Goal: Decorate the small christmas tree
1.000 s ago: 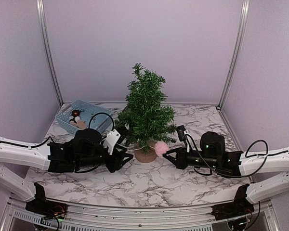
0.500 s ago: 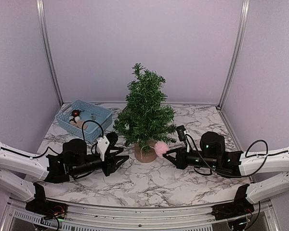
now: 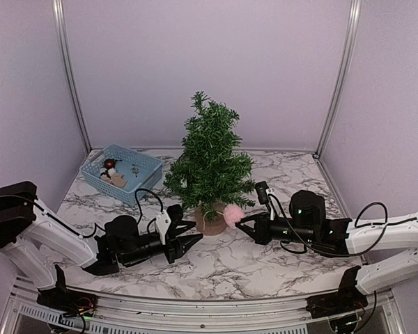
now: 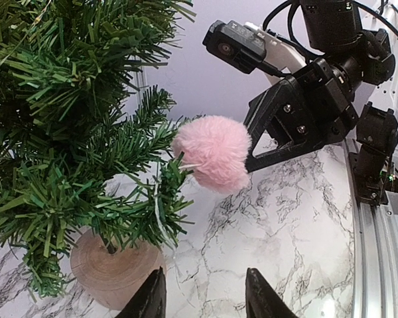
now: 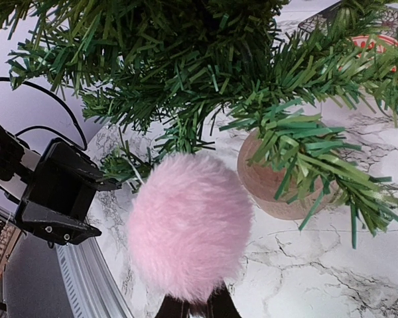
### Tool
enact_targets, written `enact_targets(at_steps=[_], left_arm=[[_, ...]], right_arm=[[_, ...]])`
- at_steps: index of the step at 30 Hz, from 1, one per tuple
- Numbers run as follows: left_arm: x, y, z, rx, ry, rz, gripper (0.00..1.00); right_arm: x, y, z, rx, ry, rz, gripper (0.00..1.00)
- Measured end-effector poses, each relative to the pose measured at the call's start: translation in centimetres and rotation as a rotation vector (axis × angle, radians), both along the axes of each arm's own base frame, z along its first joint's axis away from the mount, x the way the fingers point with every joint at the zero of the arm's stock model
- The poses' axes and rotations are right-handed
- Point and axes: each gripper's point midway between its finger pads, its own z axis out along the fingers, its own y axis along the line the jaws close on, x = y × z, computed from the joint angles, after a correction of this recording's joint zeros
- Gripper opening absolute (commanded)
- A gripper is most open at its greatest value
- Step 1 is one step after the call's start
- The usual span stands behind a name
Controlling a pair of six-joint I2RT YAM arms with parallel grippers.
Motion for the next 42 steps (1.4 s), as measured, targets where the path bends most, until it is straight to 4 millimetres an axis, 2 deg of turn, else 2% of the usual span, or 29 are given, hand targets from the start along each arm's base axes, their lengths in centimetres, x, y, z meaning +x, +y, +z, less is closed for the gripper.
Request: enact_targets(at_steps=[6, 16, 23, 27, 35, 42], left_arm=[[0.2, -0.5, -0.5, -0.033, -0.021, 0.021, 0.33], [1.2, -0.7, -1.3, -0.06, -0.032, 0.075, 0.3], [2.0, -1.1, -1.2, -0.085, -0.033, 0.105, 0.27], [2.2, -1.5, -1.0, -0.1, -0.033, 0.111, 0.2], [2.5, -1.8, -1.6, -0.105, -0.014, 0.116, 0.0], [2.7, -1.2, -1.0, -0.115, 0.005, 0.137, 0.0]], right_arm=[[0.0, 0.0, 0.0, 0.0, 0.001, 0.0, 0.0], [0.0, 0.0, -0.3, -0.007, 0.005, 0.0, 0.0], [0.0, 0.0, -0.4, -0.01, 0.008, 0.0, 0.0], [0.0, 0.0, -0.4, -0.01, 0.008, 0.0, 0.0], [0.0, 0.0, -0.4, -0.01, 0.008, 0.0, 0.0], [0.0, 0.0, -0.4, -0.01, 0.008, 0.001, 0.0]])
